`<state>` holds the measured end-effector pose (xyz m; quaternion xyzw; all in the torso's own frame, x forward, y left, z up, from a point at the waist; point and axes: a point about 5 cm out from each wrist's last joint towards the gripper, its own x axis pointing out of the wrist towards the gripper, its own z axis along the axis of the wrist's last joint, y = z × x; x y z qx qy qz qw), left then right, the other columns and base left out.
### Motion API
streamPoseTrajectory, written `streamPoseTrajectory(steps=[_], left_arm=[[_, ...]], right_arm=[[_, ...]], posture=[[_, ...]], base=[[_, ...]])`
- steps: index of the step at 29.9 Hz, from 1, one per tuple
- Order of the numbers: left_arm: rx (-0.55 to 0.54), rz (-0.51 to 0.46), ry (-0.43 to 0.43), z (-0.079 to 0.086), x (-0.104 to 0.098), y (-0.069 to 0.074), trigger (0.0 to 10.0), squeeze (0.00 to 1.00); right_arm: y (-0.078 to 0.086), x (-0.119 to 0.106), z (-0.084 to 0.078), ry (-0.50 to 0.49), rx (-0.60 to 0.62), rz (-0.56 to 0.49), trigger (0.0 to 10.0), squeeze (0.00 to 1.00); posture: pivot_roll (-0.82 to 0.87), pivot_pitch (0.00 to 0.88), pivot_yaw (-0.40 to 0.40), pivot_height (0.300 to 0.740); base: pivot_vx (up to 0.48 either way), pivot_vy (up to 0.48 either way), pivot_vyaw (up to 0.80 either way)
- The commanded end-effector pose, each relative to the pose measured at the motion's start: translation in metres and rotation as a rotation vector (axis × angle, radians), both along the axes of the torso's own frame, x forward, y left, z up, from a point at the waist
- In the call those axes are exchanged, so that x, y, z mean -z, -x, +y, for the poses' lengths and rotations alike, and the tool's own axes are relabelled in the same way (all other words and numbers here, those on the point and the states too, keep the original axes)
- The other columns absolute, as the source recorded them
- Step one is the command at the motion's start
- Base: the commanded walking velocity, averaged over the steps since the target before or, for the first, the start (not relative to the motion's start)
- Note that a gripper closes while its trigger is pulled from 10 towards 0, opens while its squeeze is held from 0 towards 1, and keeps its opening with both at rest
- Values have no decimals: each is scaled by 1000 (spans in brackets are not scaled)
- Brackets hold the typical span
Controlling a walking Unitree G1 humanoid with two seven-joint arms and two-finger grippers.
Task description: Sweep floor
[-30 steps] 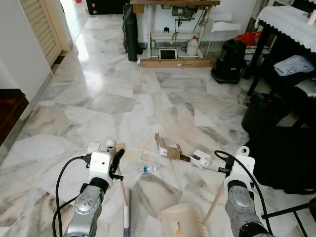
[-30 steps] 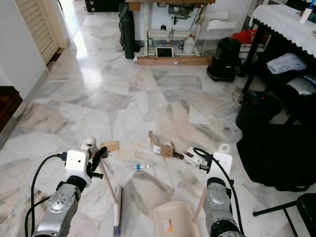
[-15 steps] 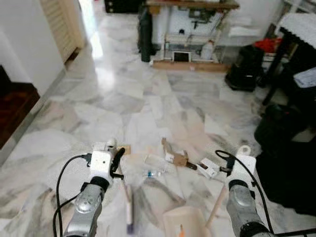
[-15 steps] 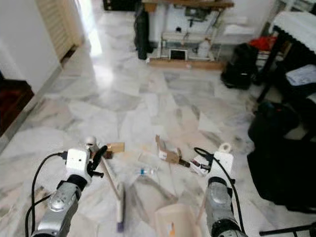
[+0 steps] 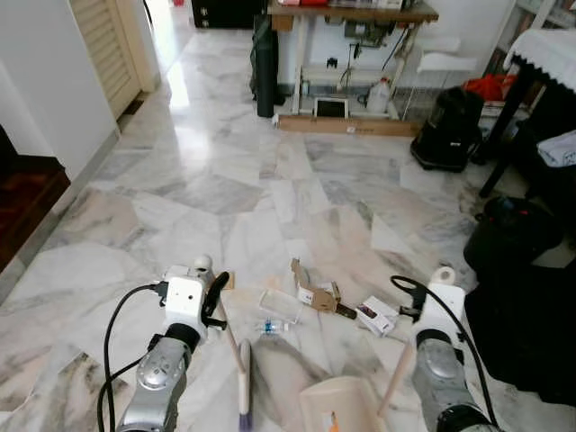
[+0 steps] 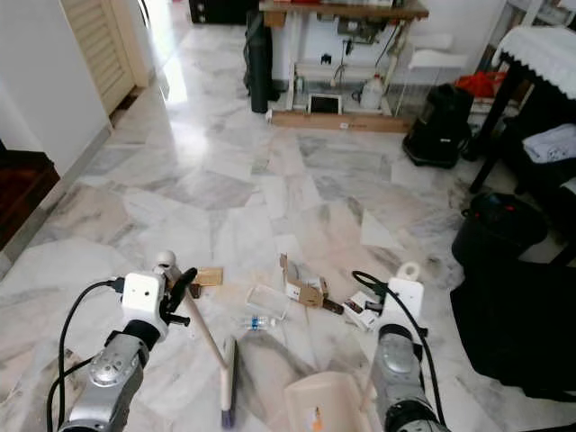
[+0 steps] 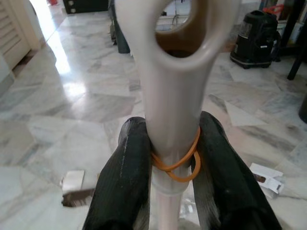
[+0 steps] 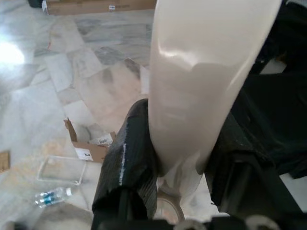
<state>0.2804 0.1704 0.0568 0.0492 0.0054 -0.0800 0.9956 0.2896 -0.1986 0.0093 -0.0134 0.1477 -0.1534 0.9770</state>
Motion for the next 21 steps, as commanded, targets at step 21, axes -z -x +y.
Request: streamPoseTrajectory(steps=[21], left_arm=[[7, -29, -6, -1, -6, -3, 10000, 0]], right_arm=[[2, 2, -5, -17, 22, 13, 10000, 0]], posture=[[54, 0, -14, 740]], base=[[257, 0, 0]])
